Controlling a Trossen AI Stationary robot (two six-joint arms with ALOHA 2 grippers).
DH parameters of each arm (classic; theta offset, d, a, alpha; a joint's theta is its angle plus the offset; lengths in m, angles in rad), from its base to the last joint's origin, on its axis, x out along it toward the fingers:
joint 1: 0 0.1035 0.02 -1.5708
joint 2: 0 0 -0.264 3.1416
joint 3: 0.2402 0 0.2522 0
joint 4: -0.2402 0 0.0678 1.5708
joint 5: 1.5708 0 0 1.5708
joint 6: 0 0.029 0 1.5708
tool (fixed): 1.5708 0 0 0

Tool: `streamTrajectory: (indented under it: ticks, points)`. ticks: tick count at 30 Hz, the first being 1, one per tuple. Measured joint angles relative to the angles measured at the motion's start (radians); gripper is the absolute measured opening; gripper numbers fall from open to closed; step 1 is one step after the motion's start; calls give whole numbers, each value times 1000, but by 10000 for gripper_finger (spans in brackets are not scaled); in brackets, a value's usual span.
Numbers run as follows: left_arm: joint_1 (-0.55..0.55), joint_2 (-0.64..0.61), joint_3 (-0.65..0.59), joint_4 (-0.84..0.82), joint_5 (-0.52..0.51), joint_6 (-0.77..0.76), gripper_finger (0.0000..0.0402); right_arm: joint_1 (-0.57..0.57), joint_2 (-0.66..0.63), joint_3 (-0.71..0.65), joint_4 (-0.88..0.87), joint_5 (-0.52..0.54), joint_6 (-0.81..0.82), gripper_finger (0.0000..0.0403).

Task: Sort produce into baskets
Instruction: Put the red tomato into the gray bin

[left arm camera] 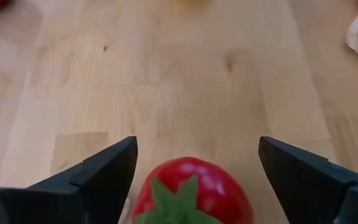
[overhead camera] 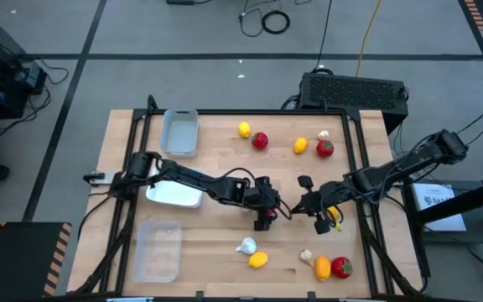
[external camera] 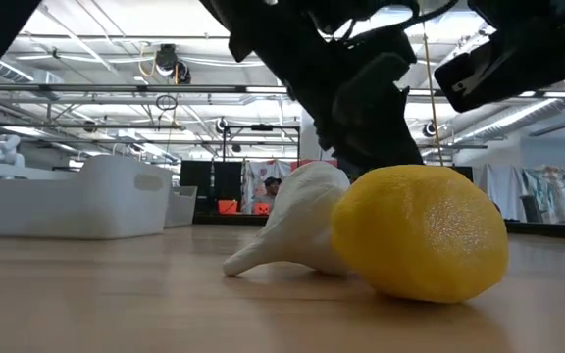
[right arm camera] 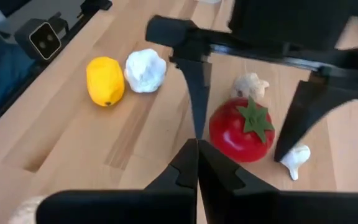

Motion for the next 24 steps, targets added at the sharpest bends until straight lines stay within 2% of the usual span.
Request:
streamTrajectory:
  ticks: [8, 24]
  points:
    - [1, -1, -5, -25, -13, 49, 343, 0, 0, 0, 9, -1, -14, 0]
    - [17, -2, -5, -128, 44, 50, 343, 0, 0, 0, 12, -2, -15, 0]
